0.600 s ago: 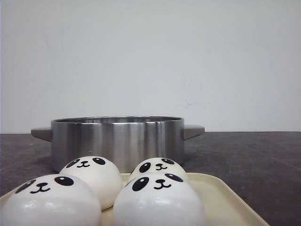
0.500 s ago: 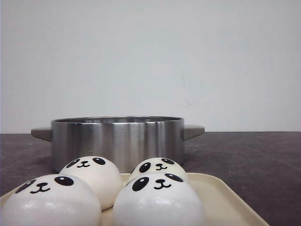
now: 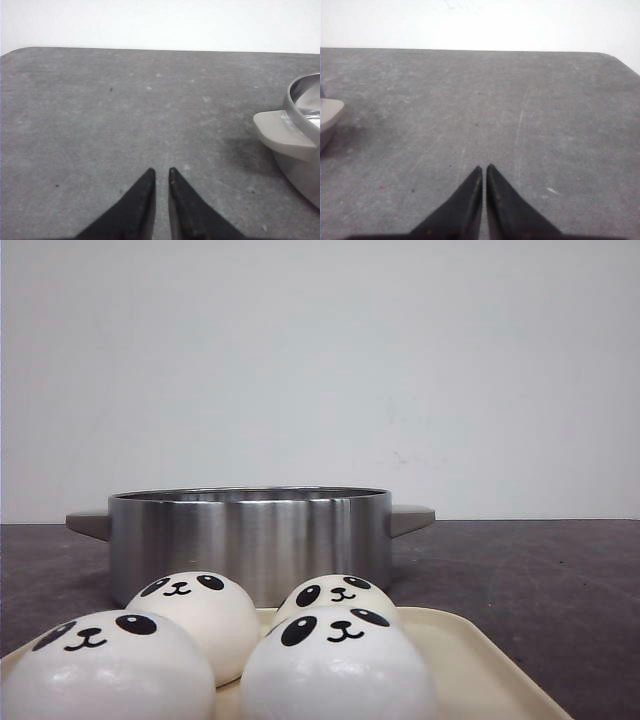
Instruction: Steam buns
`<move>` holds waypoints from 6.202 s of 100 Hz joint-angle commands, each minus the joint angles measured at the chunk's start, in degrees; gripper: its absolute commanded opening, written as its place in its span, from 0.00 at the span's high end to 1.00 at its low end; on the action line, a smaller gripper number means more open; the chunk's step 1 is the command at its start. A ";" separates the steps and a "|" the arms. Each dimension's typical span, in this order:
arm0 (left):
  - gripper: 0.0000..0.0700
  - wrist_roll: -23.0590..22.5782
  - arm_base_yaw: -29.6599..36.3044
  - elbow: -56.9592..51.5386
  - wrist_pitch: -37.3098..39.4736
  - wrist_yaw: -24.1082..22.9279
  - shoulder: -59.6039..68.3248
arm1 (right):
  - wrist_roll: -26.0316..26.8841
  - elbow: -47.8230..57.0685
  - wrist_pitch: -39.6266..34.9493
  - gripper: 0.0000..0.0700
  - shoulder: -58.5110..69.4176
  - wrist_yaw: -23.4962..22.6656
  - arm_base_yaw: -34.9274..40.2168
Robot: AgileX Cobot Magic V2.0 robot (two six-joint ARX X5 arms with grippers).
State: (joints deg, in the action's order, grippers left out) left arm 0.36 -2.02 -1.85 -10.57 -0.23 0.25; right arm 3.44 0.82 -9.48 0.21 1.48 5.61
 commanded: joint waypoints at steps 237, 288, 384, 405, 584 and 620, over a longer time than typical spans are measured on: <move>0.14 16.87 3.15 -47.19 -21.94 24.94 26.32 | 8.28 50.97 -18.82 0.11 23.41 -24.87 0.15; 0.14 11.41 7.10 -47.19 -28.50 24.68 25.44 | 13.00 51.06 -19.52 0.08 36.22 -37.38 3.52; 0.15 9.53 21.27 -47.19 -30.69 20.79 25.51 | 26.40 55.32 -21.97 0.16 87.27 -17.73 38.29; 0.15 9.53 23.98 -47.19 -31.10 20.81 25.51 | 25.79 55.71 -22.03 0.16 92.26 -17.46 39.32; 0.15 9.14 25.35 -47.19 -33.22 17.77 25.55 | 19.50 98.12 -28.11 1.00 105.53 -6.82 34.27; 0.15 9.11 25.35 -47.19 -33.68 17.75 25.55 | 20.09 99.43 -26.69 1.00 118.79 -1.49 30.49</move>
State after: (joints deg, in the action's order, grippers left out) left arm 10.02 23.03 -47.94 -44.77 17.78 25.69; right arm 23.81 98.65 -37.19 117.16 -0.89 36.16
